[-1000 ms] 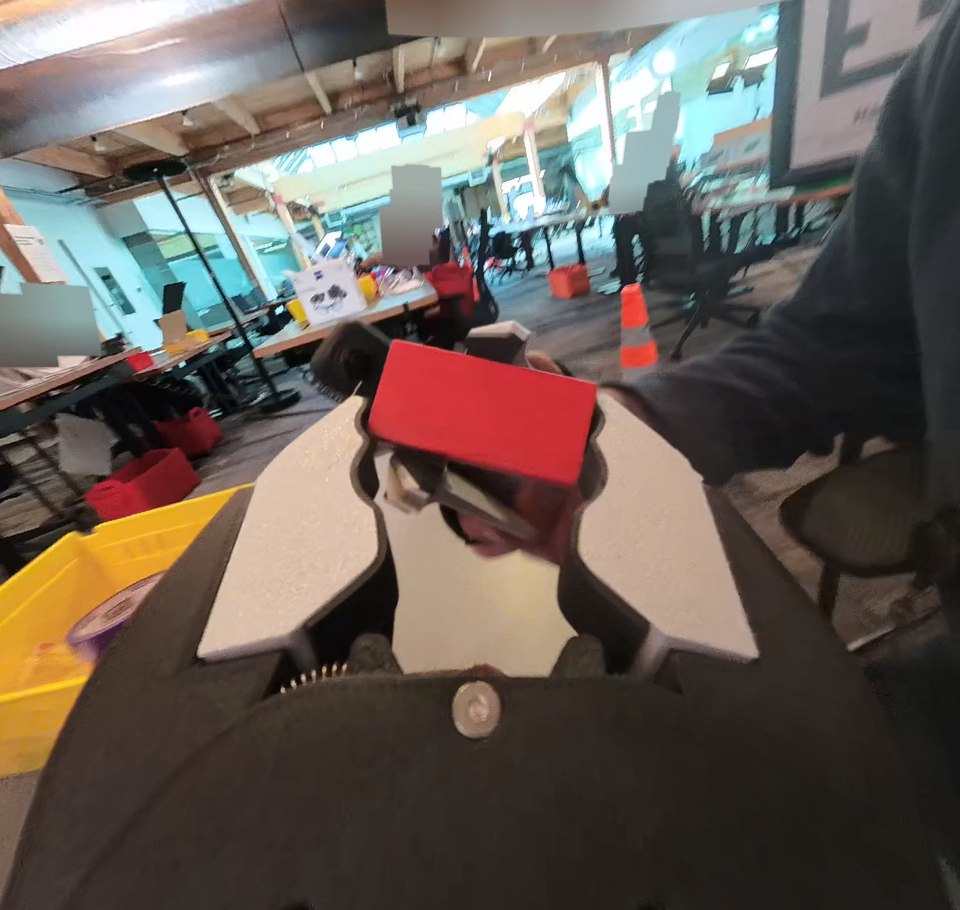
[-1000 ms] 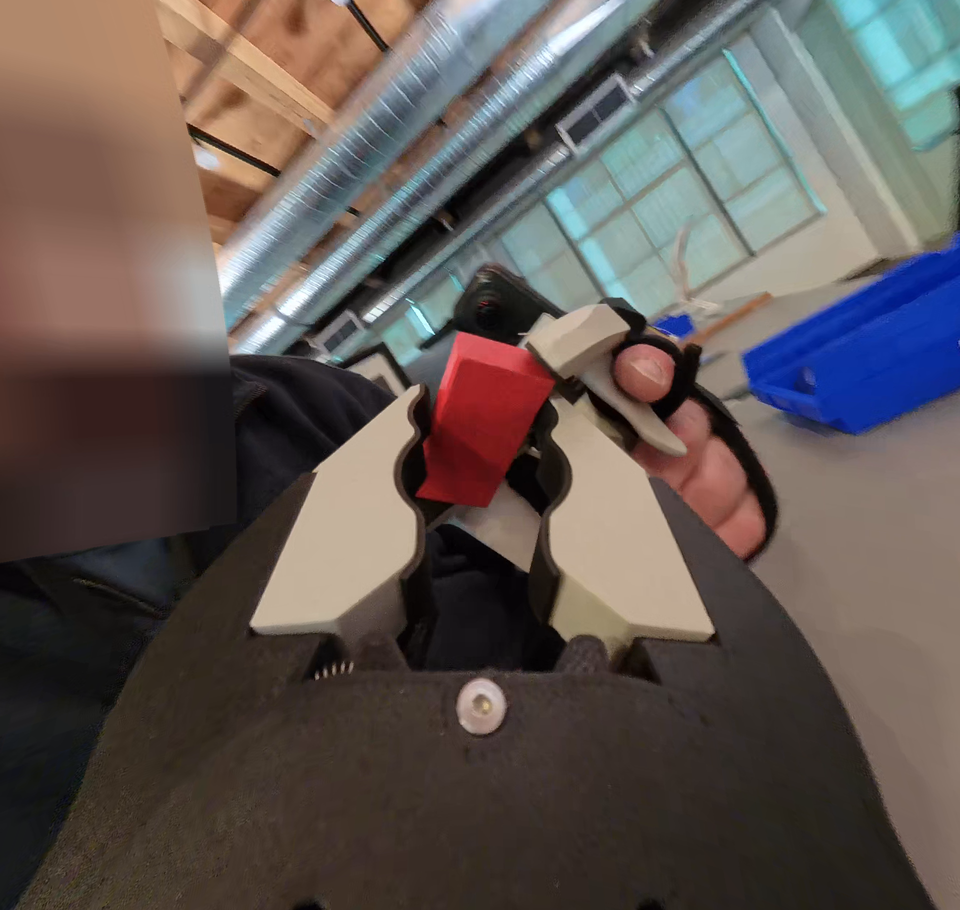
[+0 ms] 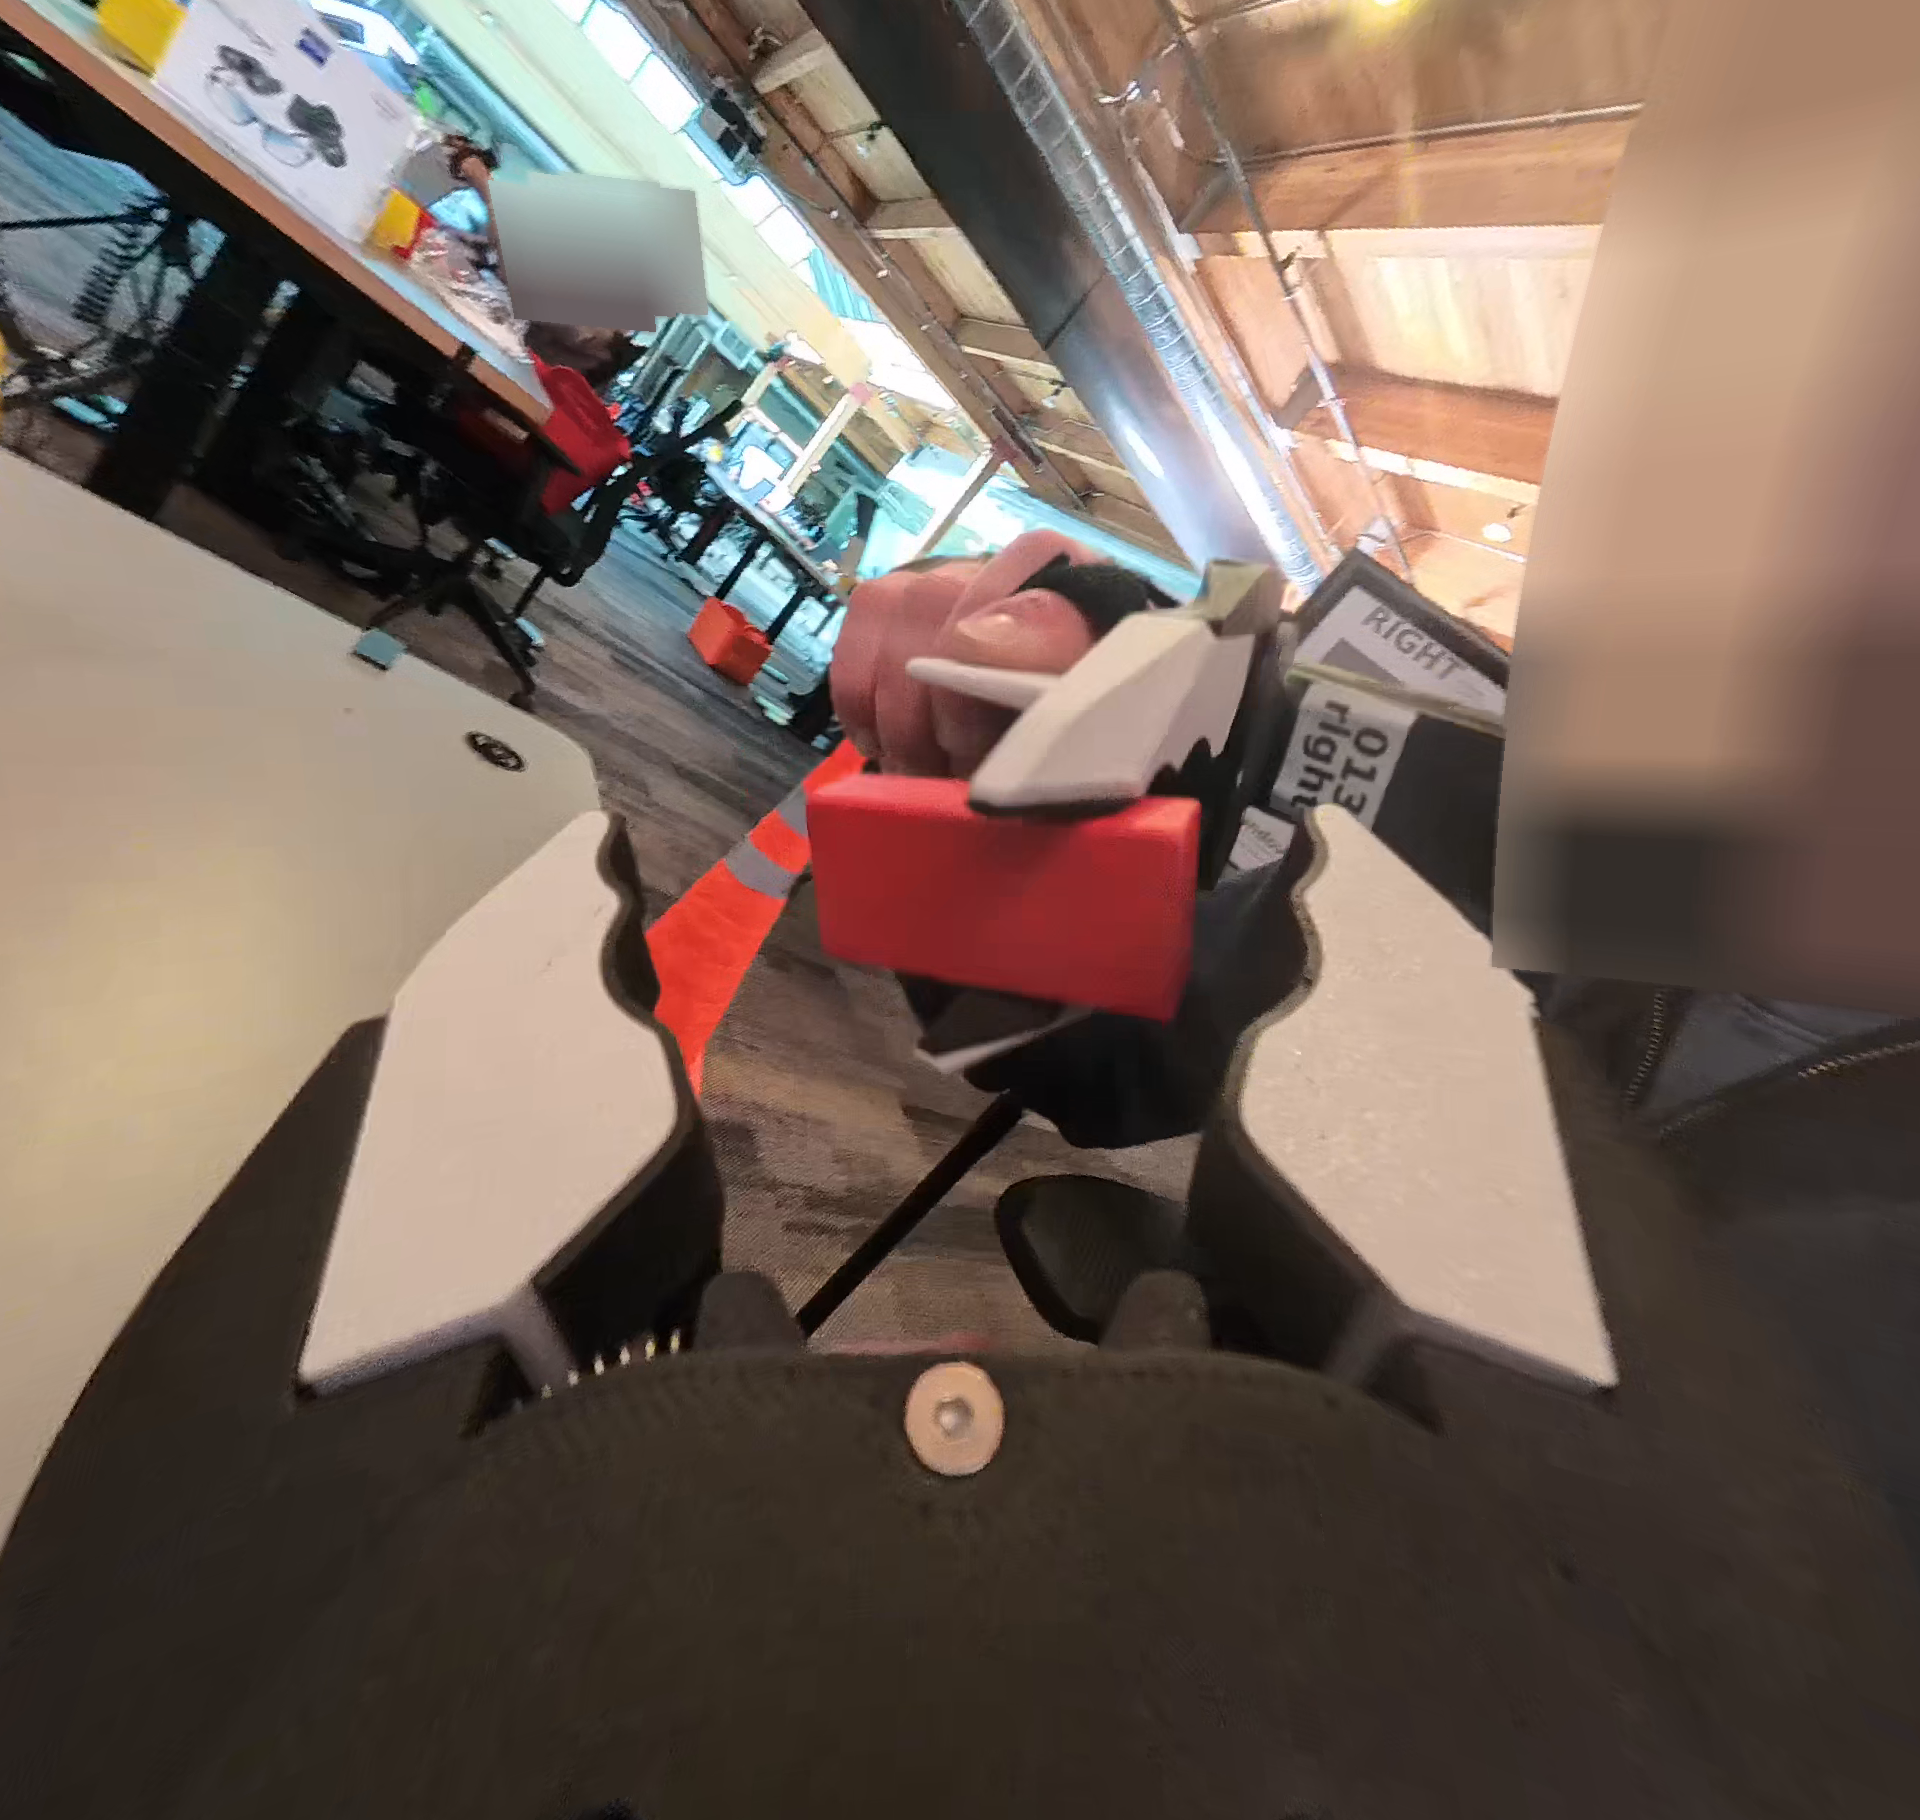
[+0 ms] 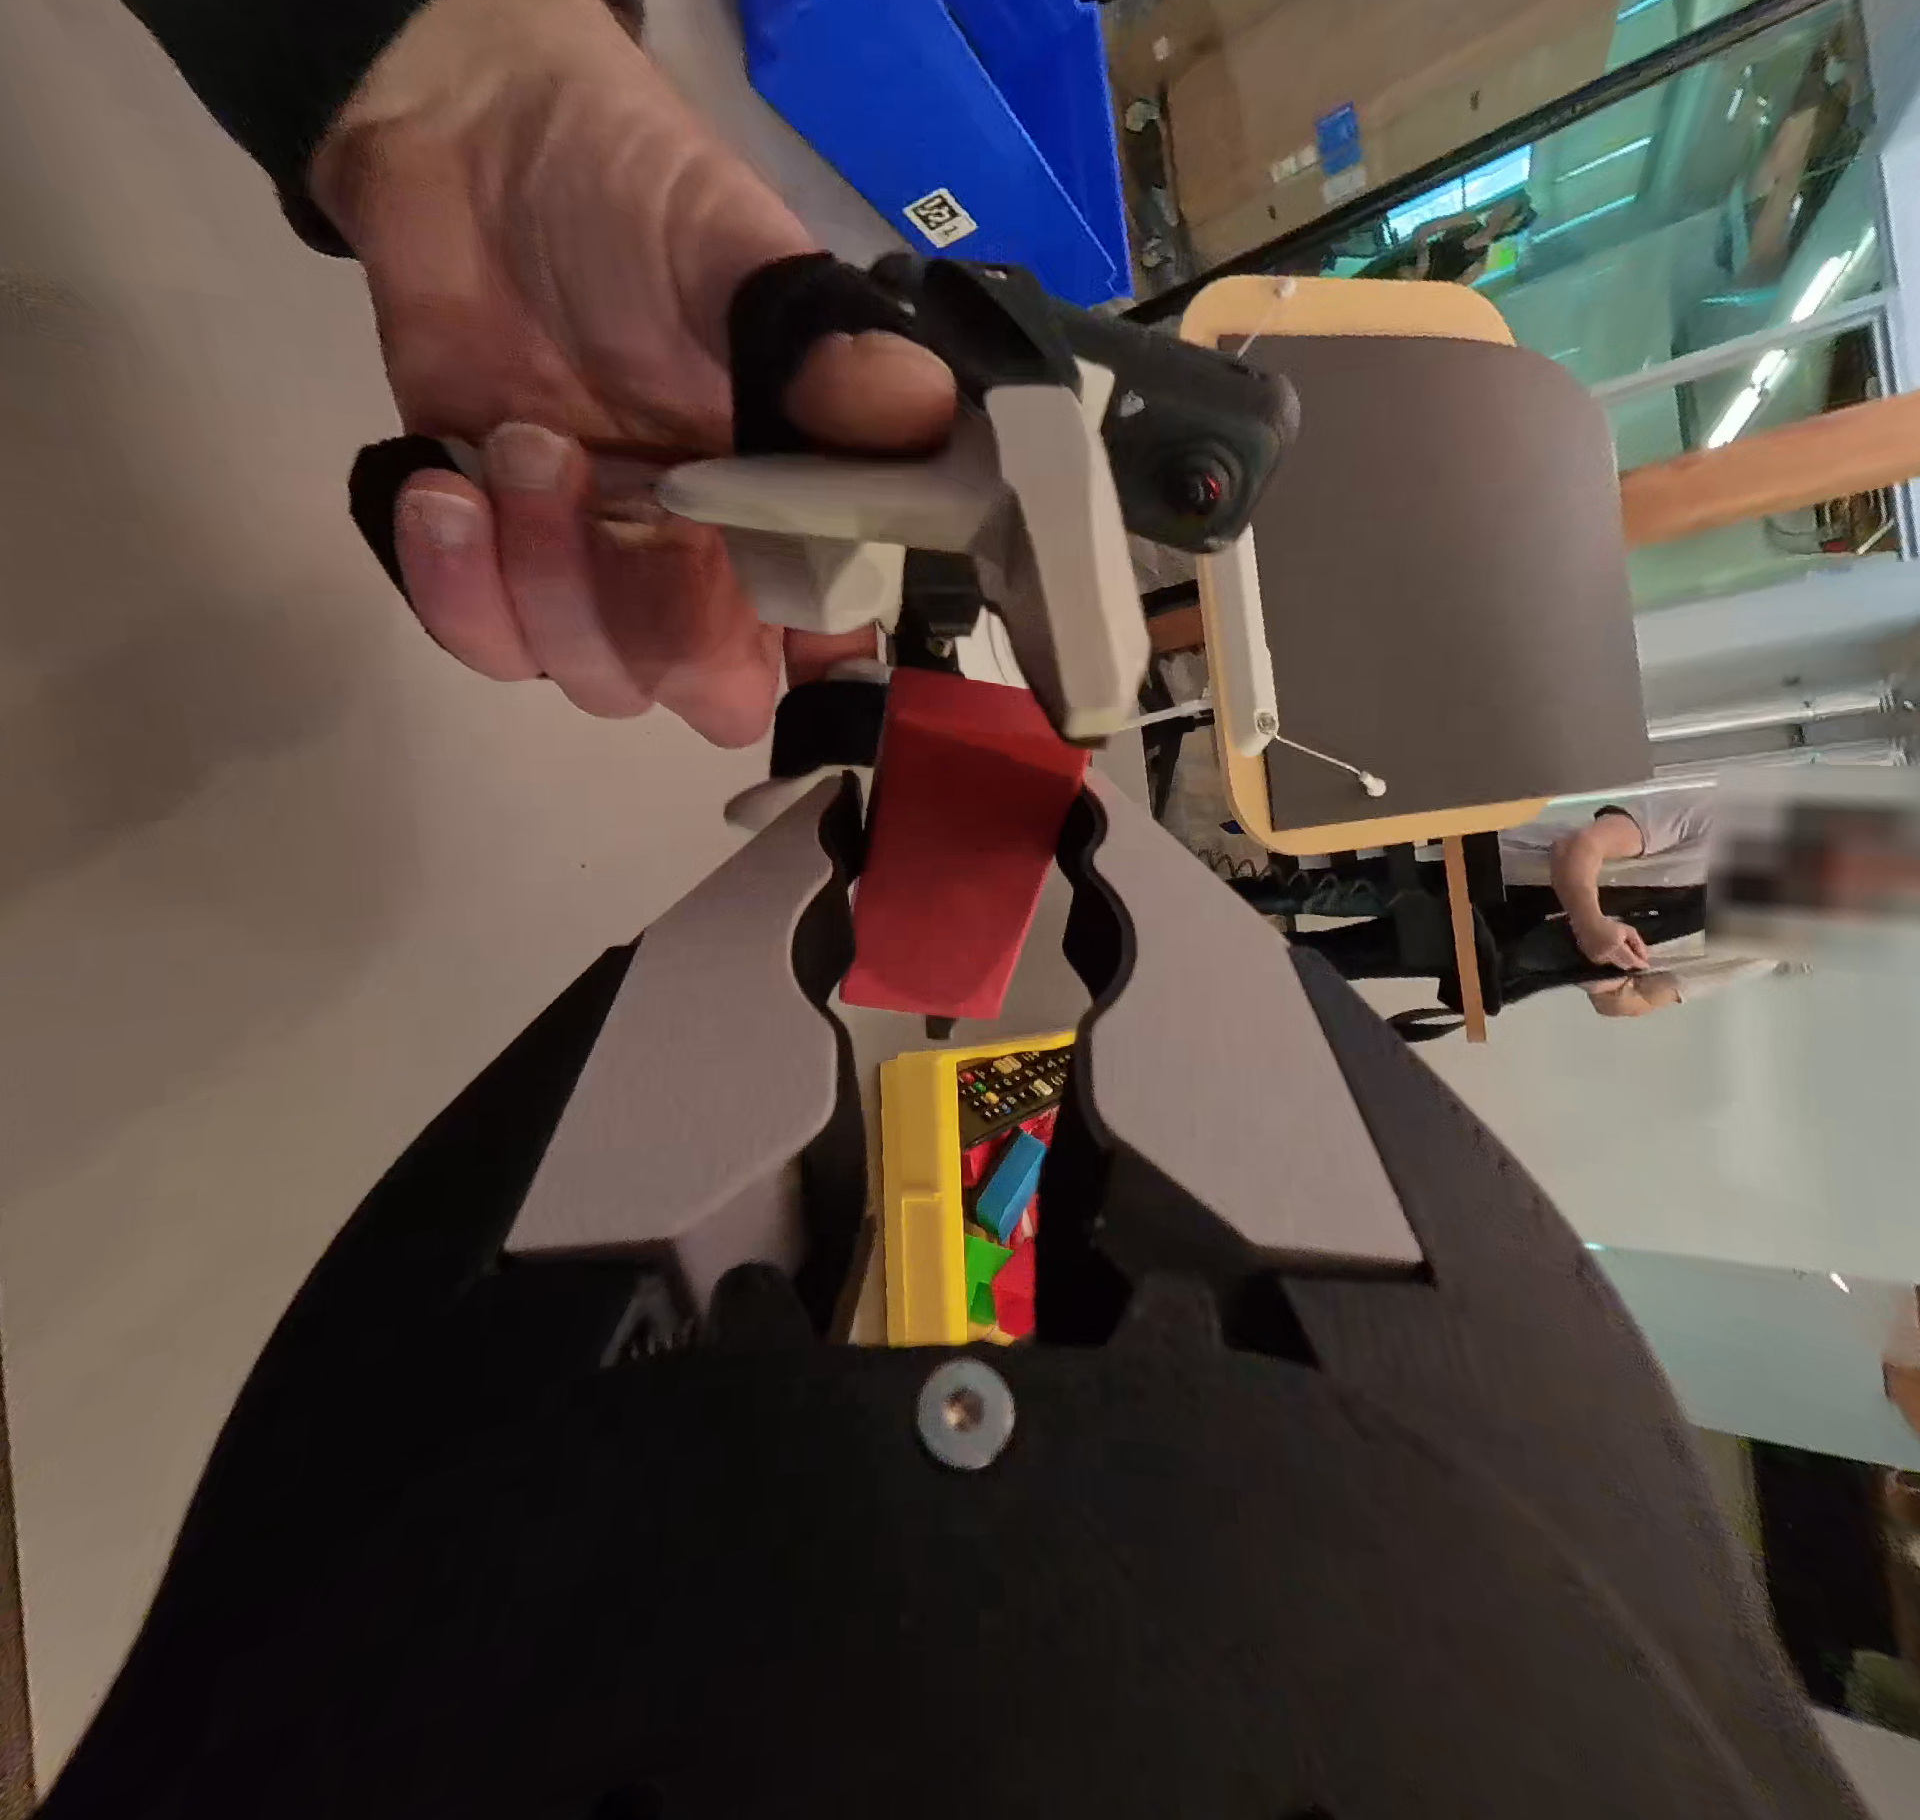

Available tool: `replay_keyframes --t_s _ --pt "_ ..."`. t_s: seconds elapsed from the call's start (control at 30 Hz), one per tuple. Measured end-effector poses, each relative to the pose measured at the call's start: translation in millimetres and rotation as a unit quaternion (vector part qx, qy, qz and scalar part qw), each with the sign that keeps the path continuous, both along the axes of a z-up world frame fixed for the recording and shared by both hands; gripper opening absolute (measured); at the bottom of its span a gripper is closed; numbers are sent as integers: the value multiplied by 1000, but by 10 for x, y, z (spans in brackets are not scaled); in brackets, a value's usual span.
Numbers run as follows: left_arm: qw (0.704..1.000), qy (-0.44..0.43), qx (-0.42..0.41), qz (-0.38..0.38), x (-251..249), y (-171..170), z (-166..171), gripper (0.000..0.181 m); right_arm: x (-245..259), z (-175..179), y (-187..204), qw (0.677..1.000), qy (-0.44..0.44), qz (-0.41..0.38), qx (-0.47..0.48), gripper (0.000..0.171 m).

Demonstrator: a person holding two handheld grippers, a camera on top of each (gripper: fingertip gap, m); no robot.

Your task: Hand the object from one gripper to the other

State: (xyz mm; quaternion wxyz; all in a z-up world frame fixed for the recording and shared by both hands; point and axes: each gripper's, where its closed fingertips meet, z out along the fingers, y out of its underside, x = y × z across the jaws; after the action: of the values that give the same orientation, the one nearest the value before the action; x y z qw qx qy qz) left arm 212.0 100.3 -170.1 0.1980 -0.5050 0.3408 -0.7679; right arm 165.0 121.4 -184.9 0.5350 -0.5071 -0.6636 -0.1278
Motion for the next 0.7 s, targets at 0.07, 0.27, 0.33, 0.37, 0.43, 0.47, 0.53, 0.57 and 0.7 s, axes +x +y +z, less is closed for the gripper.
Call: replay_keyframes --t_s 0.07,0.27,0.33,0.37,0.43,0.47,0.53,0.57,0.7 --pt "999 -16 -3 -27 3 -68 44 109 -42 -16 -37 1000 -10 15 3 35" --pt "996 -21 15 -85 46 -325 13 88 -105 -32 -59 999 -16 25 13 35" --pt "997 -24 13 -79 49 -314 3 87 -106 -43 -59 999 -17 25 14 35" --pt "997 -26 14 -78 48 -317 0 87 -106 -46 -62 999 -18 26 16 35" --pt "997 -25 18 -76 50 -320 -8 87 -104 -42 -59 999 -21 24 23 35" --pt "997 -23 23 -72 52 -314 -8 87 -106 -29 -57 999 -20 24 30 35" --pt "997 -18 45 -58 55 -294 -4 87 -104 10 -60 999 -4 25 34 37" --pt "997 -12 66 -40 56 -262 -5 87 -85 41 -52 999 10 21 35 49" --pt "981 29 185 40 18 -87 -40 88 74 50 -54 993 110 17 -41 75"
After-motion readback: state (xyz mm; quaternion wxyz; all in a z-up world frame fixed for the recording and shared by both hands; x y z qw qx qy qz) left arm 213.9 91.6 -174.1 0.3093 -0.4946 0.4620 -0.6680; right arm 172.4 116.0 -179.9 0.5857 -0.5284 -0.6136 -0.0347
